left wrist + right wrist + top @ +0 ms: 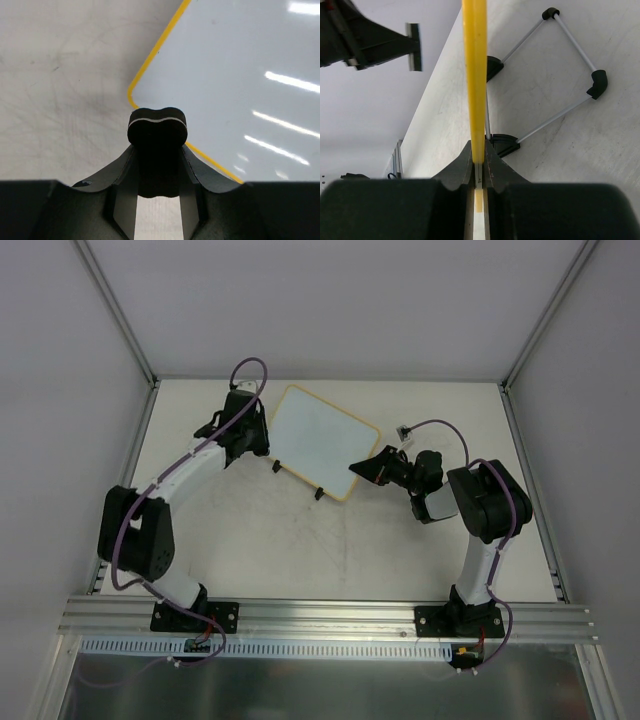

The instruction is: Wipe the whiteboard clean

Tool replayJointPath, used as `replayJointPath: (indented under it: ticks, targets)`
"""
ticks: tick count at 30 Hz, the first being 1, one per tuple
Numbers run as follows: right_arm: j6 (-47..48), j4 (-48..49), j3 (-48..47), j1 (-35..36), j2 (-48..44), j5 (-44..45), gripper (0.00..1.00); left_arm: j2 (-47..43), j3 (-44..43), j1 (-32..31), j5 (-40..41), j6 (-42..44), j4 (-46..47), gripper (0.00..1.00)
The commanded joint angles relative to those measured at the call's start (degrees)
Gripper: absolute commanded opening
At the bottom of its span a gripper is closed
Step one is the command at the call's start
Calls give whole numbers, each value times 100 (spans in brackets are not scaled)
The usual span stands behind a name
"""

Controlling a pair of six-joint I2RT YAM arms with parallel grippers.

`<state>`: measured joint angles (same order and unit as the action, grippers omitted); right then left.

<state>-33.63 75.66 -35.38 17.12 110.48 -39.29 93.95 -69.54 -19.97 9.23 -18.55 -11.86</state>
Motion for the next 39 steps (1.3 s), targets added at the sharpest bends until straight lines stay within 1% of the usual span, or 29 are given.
replayJointPath:
  ticks: [1, 4, 7, 10, 11, 12, 14, 17, 21, 22, 24, 25, 27, 29, 31, 32, 34, 35, 36, 38, 39]
  targets:
    - [110, 1214, -110, 63, -105, -202, 8, -1078, 370, -95, -36, -211, 316, 0]
    - [137, 1214, -101, 63, -114, -202, 9, -1413, 774, -95, -45, -342, 307, 0]
    - [146, 1223, -101, 72, -114, -211, 10, -1537, 1230, -86, -71, -544, 263, 0]
    - [155, 1223, -75, 63, -149, -220, 10, -1555, 1530, -86, 78, -781, 141, 0]
    - [155, 1215, -75, 72, -158, -220, 10, -1555, 1757, -43, 61, -1000, 131, 0]
    - [163, 1214, -57, 63, -167, -211, 10, -1564, 1881, 1, -165, -1150, 114, 0]
    - [163, 1214, -66, 72, -167, -211, 10, -1564, 2188, 10, -255, -1299, 79, 0]
    - [146, 1214, -66, 72, -176, -220, 9, -1591, 2558, 28, -142, -1493, 61, 0]
    - [155, 1214, -75, 89, -176, -220, 11, -1573, 2787, 89, -88, -1608, 70, 0]
    - [155, 1214, -66, 98, -176, -228, 12, -1521, 2796, 98, -115, -1600, 70, 4]
    - [155, 1214, -75, 98, -176, -237, 15, -1424, 2797, 98, -185, -1564, 69, 16]
    - [163, 1214, -75, 98, -176, -220, 16, -1310, 2788, 124, -229, -1547, 70, 17]
    - [163, 1214, -75, 98, -167, -211, 16, -1213, 2770, 133, -290, -1573, 70, 23]
    - [181, 1214, -66, 98, -175, -211, 16, -1046, 2709, 151, -361, -1573, 70, 26]
    - [181, 1214, -57, 98, -176, -220, 18, -923, 2665, 151, -510, -1582, 70, 33]
    - [181, 1214, -66, 98, -184, -220, 18, -905, 2630, 160, -536, -1591, 70, 42]
    - [190, 1214, -66, 98, -176, -220, 18, -870, 2621, 160, -545, -1608, 70, 47]
    - [190, 1223, -66, 98, -176, -211, 18, -870, 2612, 160, -554, -1617, 70, 51]
    - [190, 1215, -66, 98, -184, -202, 18, -861, 2612, 168, -572, -1608, 70, 61]
    - [190, 1214, -66, 89, -176, -184, 18, -878, 2594, 160, -607, -1591, 61, 68]
    - [199, 1214, -66, 98, -176, -193, 18, -887, 2603, 160, -607, -1582, 61, 74]
